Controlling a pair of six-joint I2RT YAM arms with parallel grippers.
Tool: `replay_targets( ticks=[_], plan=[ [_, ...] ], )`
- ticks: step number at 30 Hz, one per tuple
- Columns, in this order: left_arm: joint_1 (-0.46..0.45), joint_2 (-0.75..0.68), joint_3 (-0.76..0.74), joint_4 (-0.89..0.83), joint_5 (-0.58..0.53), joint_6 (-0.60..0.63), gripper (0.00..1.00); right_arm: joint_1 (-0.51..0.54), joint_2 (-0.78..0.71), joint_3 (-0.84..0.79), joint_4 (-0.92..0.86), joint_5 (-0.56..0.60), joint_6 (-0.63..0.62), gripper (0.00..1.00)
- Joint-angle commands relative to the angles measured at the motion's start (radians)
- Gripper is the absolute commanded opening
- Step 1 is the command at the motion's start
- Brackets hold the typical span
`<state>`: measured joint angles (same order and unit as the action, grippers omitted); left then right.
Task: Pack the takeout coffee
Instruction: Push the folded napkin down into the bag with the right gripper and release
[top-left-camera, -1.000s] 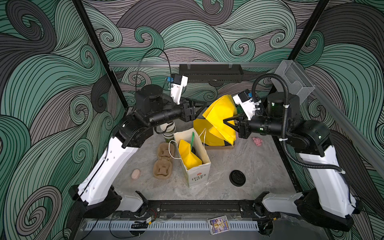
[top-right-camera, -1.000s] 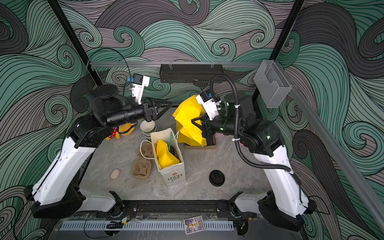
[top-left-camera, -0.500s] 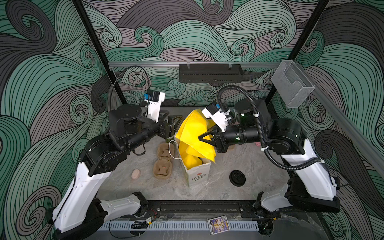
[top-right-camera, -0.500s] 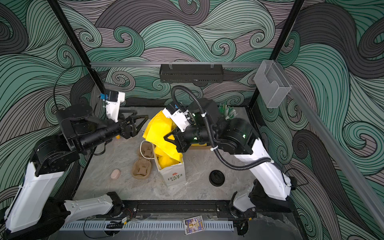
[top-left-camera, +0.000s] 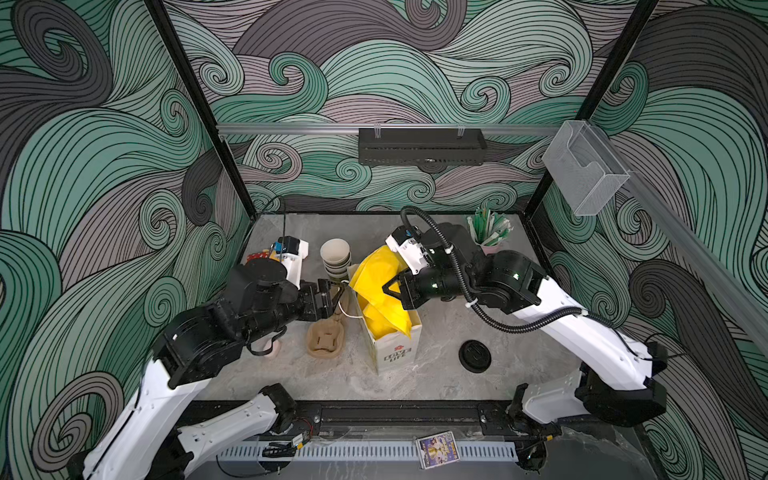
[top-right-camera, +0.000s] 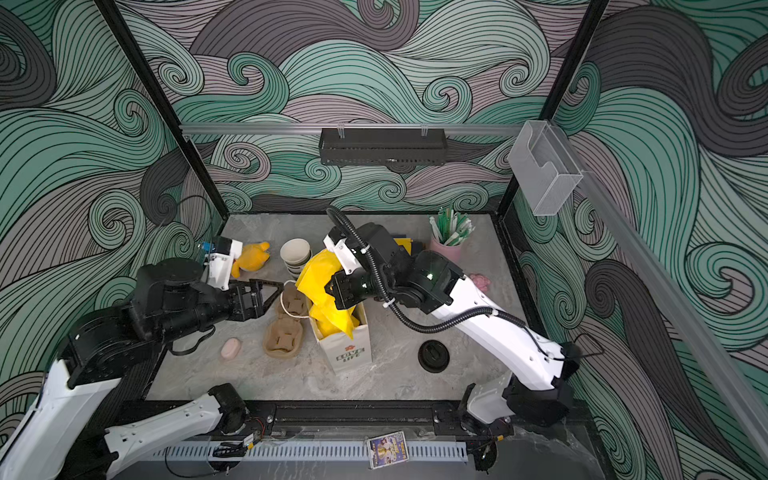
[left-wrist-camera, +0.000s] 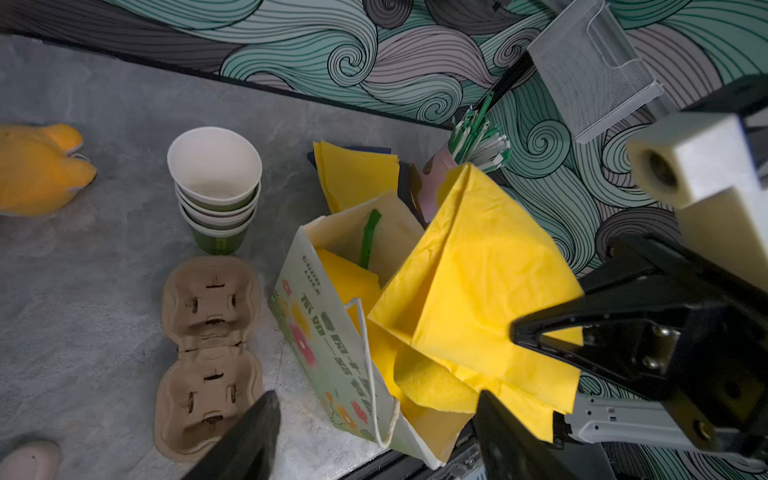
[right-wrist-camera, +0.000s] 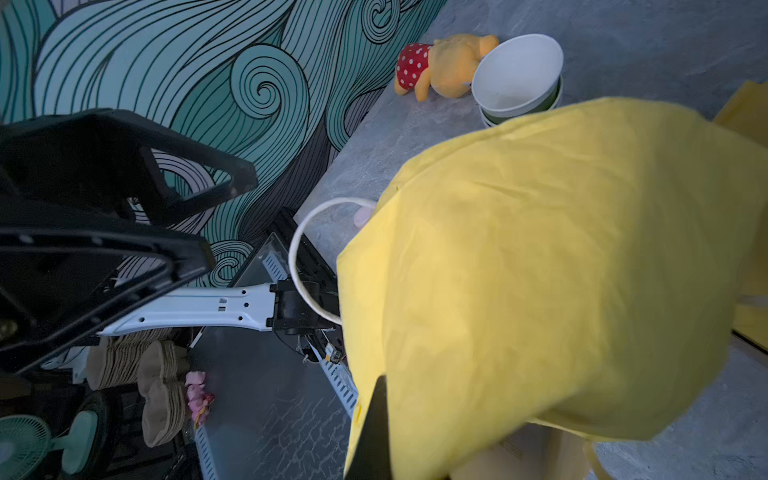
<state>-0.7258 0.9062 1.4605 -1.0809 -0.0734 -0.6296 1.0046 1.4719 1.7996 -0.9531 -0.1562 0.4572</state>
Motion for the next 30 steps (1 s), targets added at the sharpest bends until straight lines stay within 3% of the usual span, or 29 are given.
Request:
replay_targets(
  ticks=[1, 6, 9, 17, 28, 30],
  plan=[
    [0.028, 0.025, -0.026, 0.008, 0.069, -0.011, 0.73, -0.004, 0.06, 0.069, -0.103, 0.115, 0.015, 0.0],
    [0.096, 0.036, -0.093, 0.051, 0.125, -0.004, 0.58, 0.007, 0.141, 0.128, -0.196, 0.156, 0.008, 0.0],
    [0.141, 0.043, -0.113, 0.063, 0.194, 0.003, 0.44, 0.016, 0.174, 0.135, -0.233, 0.158, 0.004, 0.0],
    [0.166, 0.034, -0.143, 0.06, 0.247, 0.022, 0.06, 0.034, 0.288, 0.165, -0.315, 0.143, 0.001, 0.0],
    [0.167, -0.001, -0.174, 0.094, 0.247, 0.025, 0.0, 0.049, 0.394, 0.159, -0.32, 0.119, -0.017, 0.0],
    [0.168, -0.001, -0.174, 0.097, 0.248, 0.028, 0.0, 0.051, 0.406, 0.181, -0.324, 0.114, -0.025, 0.07]
  ],
)
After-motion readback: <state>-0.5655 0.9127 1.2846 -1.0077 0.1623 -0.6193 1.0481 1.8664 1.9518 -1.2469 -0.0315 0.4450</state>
